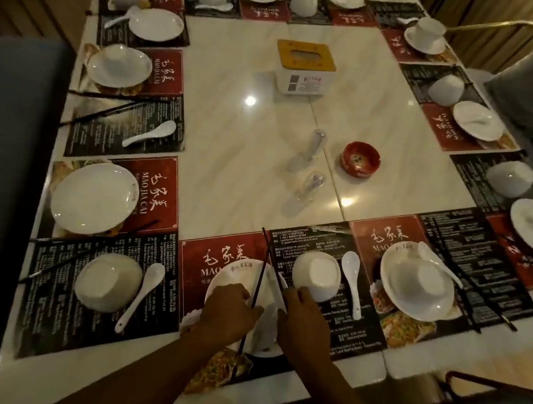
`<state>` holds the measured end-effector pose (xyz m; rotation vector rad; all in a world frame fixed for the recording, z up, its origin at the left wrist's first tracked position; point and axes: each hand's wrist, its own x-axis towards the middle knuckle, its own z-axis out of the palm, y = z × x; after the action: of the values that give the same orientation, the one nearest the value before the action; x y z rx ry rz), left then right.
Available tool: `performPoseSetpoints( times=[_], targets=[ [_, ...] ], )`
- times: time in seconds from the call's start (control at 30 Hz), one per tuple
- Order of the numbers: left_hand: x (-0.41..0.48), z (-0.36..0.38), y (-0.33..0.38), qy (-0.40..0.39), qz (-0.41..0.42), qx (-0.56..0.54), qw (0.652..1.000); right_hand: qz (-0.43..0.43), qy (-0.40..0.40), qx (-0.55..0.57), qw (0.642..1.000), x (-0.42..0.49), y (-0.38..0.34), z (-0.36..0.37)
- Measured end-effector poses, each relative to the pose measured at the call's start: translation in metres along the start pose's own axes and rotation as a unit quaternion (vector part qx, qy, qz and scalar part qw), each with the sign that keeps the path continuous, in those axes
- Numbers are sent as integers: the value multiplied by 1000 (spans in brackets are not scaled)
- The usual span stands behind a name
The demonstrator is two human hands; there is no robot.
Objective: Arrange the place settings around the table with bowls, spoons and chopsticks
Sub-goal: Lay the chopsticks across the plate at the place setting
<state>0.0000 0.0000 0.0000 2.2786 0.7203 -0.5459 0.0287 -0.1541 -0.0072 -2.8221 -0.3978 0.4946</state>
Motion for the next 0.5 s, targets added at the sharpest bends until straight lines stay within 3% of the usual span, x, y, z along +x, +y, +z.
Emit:
performPoseSetpoints(
  times=[0.27, 0.5],
  targets=[
    [3, 4, -3, 10, 18, -13, 1000, -6, -14, 5, 1000, 7, 3, -1],
    [-9, -4, -32, 16, -49, -207, 977, 6, -21, 136, 990, -2, -8, 1]
  ],
)
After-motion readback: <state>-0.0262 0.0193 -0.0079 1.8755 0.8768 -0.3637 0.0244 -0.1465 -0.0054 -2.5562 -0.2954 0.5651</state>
